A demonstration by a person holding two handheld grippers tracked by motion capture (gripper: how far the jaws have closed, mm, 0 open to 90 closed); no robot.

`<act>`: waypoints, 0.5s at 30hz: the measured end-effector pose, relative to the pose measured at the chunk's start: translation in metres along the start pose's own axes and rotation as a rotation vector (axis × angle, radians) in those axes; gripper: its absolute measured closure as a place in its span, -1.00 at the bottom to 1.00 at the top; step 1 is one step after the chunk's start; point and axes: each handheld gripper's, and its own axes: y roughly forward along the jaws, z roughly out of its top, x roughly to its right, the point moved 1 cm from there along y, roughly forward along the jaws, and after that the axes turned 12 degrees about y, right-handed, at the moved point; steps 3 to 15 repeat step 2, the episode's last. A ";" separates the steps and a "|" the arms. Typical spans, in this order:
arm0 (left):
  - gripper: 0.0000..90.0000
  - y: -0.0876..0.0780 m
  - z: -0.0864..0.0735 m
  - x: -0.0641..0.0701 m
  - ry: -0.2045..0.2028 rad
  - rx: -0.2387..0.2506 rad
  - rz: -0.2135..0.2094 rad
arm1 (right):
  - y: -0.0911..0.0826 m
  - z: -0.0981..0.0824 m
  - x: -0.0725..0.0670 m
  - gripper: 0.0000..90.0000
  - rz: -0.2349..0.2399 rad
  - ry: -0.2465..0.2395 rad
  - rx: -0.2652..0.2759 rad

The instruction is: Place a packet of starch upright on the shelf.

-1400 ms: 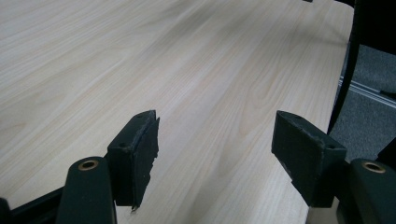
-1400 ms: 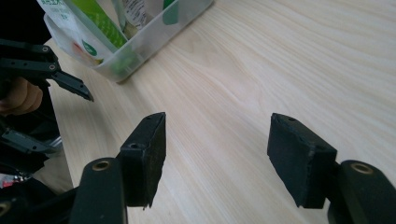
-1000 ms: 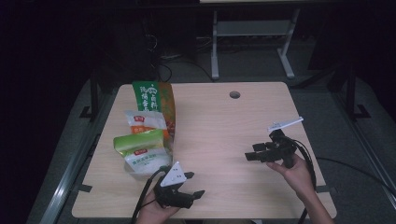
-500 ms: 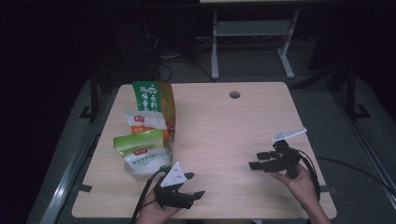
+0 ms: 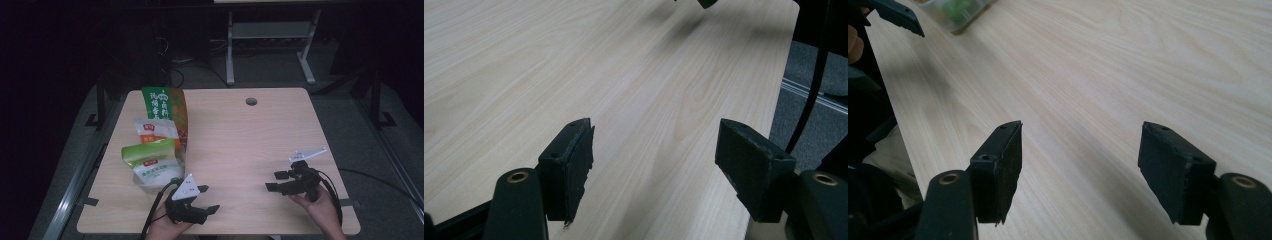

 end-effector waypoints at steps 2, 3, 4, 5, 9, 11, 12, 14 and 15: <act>-0.32 0.001 0.000 0.000 -0.006 0.000 -0.003 | -0.001 -0.003 -0.003 -0.27 -0.012 -0.006 -0.001; -0.32 0.001 0.000 0.000 -0.006 0.000 -0.003 | -0.001 -0.003 -0.003 -0.27 -0.012 -0.006 -0.001; -0.32 0.001 0.000 0.000 -0.006 0.000 -0.003 | -0.001 -0.003 -0.003 -0.27 -0.012 -0.006 -0.001; -0.32 0.001 0.000 0.000 -0.006 0.000 -0.003 | -0.001 -0.003 -0.003 -0.27 -0.012 -0.006 -0.001; -0.32 0.001 0.000 0.000 -0.006 0.000 -0.003 | -0.001 -0.003 -0.003 -0.27 -0.012 -0.006 -0.001; -0.32 0.001 0.000 0.000 -0.006 0.000 -0.003 | -0.001 -0.003 -0.003 -0.27 -0.012 -0.006 -0.001; -0.32 0.001 0.000 0.000 -0.006 0.000 -0.003 | -0.001 -0.003 -0.003 -0.27 -0.012 -0.006 -0.001; -0.32 0.001 0.000 0.000 -0.006 0.000 -0.003 | -0.001 -0.003 -0.003 -0.27 -0.012 -0.006 -0.001; -0.32 0.001 0.000 0.000 -0.006 0.000 -0.003 | -0.001 -0.003 -0.003 -0.27 -0.012 -0.006 -0.001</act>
